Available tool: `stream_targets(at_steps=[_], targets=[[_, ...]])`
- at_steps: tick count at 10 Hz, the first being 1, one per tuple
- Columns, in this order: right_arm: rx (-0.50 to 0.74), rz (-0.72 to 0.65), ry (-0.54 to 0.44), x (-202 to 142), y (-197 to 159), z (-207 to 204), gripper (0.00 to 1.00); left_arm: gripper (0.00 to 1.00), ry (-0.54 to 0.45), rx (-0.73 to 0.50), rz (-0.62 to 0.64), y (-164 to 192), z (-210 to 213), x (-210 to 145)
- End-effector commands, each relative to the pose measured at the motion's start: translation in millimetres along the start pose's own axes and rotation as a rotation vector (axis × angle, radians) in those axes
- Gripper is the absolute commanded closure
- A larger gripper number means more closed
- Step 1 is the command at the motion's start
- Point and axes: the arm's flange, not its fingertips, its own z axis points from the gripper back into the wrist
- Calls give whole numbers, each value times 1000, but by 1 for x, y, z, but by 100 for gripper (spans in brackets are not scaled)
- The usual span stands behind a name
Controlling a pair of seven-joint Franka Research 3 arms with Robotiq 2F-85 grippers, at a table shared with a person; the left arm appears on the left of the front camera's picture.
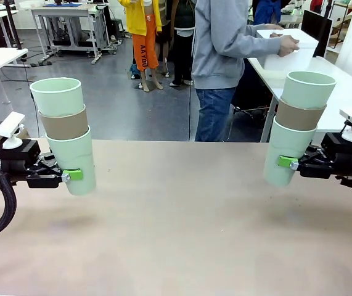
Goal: Stack the cups and store them in the basket.
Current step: Place the stack of Reusable plastic cups into the Pantry Basket.
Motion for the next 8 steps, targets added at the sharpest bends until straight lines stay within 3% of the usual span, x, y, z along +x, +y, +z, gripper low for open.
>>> stream_targets(at_steps=[1,8], targets=[[2,10,-1,4,0,0,15,16,-7,0,-13,0,1,4],[2,10,-1,4,0,0,15,16,-7,0,-13,0,1,4]])
